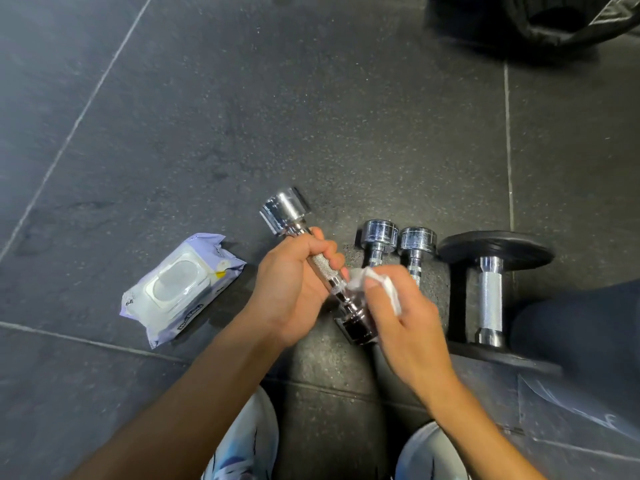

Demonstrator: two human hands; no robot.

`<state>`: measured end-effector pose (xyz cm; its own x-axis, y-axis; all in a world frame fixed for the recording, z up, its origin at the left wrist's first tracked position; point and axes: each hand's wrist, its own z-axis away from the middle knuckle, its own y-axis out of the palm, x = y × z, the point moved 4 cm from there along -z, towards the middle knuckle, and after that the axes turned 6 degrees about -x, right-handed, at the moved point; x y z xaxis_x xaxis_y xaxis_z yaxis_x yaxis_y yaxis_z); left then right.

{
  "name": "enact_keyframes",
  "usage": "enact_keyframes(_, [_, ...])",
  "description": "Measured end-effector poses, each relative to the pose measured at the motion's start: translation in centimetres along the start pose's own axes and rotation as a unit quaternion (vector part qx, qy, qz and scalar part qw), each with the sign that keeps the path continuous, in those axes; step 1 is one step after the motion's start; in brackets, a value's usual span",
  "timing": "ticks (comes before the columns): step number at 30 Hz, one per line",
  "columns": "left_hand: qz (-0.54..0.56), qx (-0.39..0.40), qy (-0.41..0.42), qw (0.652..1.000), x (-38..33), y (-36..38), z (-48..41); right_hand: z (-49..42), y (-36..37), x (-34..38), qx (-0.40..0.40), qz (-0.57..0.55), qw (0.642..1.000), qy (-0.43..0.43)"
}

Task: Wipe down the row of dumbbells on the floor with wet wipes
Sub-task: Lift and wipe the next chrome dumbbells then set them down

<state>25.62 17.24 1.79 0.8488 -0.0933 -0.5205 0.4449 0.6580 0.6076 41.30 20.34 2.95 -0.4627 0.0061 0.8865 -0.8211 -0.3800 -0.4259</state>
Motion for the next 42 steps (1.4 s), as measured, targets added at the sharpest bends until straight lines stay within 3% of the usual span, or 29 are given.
enact_keyframes(2, [-0.009, -0.003, -0.006, 1.0, 0.3, -0.1, -0.1, 0.2, -0.6, 1.4, -0.078, -0.006, 0.994, -0.07])
enact_keyframes(4, [-0.035, 0.0, -0.025, 0.999, 0.6, 0.0, 0.1, -0.3, -0.4, 2.4, -0.076, -0.032, 0.992, -0.101])
enact_keyframes(6, [-0.053, 0.006, -0.034, 0.998, 1.1, 0.0, 0.5, -0.6, 0.6, 3.5, -0.001, 0.01, 0.989, -0.15])
enact_keyframes(8, [-0.036, -0.009, -0.031, 0.999, 1.7, -0.4, 0.8, -0.7, 2.3, 3.4, 0.123, 0.064, 0.974, -0.176])
enact_keyframes(10, [-0.017, -0.015, -0.037, 0.999, 2.2, -0.8, 1.1, -0.3, 3.5, 2.7, 0.204, 0.024, 0.972, -0.118])
enact_keyframes(12, [-0.028, -0.012, -0.054, 0.998, 2.4, -0.8, 1.2, -0.2, 3.5, 2.1, 0.137, -0.054, 0.988, -0.041])
enact_keyframes(14, [-0.061, 0.005, -0.061, 0.996, 2.5, -0.4, 1.3, -0.5, 3.0, 1.0, 0.034, -0.065, 0.997, 0.012])
enact_keyframes(15, [-0.071, 0.003, -0.061, 0.996, 2.4, -0.2, 1.4, -0.7, 3.0, 0.6, 0.027, -0.051, 0.998, 0.034])
enact_keyframes(18, [-0.11, -0.03, -0.054, 0.992, 2.5, -0.1, 1.5, -1.5, 3.2, 0.0, 0.106, 0.061, 0.989, 0.079])
enact_keyframes(21, [-0.163, -0.043, -0.054, 0.984, 2.8, 0.0, 1.6, -2.2, 3.3, -0.1, 0.124, -0.038, 0.982, 0.135])
enact_keyframes(24, [-0.229, -0.037, -0.047, 0.972, 2.8, 0.4, 1.9, -2.2, 4.0, -0.4, 0.14, -0.163, 0.962, 0.169])
enact_keyframes(27, [-0.311, -0.025, -0.04, 0.949, 2.8, 0.9, 2.2, -1.5, 4.9, -0.9, 0.141, -0.329, 0.898, 0.256])
enact_keyframes(31, [-0.463, 0.014, -0.007, 0.886, 2.2, 1.0, 1.8, -1.3, 4.9, -1.8, 0.133, -0.405, 0.843, 0.327])
enact_keyframes(33, [-0.543, 0.039, 0.061, 0.837, 1.4, 1.4, 2.1, -1.7, 4.6, -2.5, 0.111, -0.43, 0.829, 0.339])
enact_keyframes(34, [-0.56, 0.01, 0.113, 0.821, 0.8, 1.1, 2.1, -2.1, 4.4, -2.9, 0.094, -0.445, 0.823, 0.339])
enact_keyframes(36, [-0.49, -0.073, 0.165, 0.853, 0.3, -0.4, 2.5, -2.8, 3.7, -3.7, 0.053, -0.439, 0.833, 0.333])
enact_keyframes(38, [-0.5, -0.096, 0.124, 0.852, 1.5, -2.7, 2.8, -3.4, 2.9, -4.1, 0.018, -0.412, 0.848, 0.333])
enact_keyframes(40, [-0.563, -0.023, 0.006, 0.826, 4.3, -4.4, 3.8, -3.9, 2.3, -3.9, -0.012, -0.423, 0.845, 0.328])
enact_keyframes(42, [-0.609, 0.039, -0.019, 0.792, 6.8, -4.7, 4.8, -4.3, 2.3, -3.3, -0.044, -0.443, 0.83, 0.335])
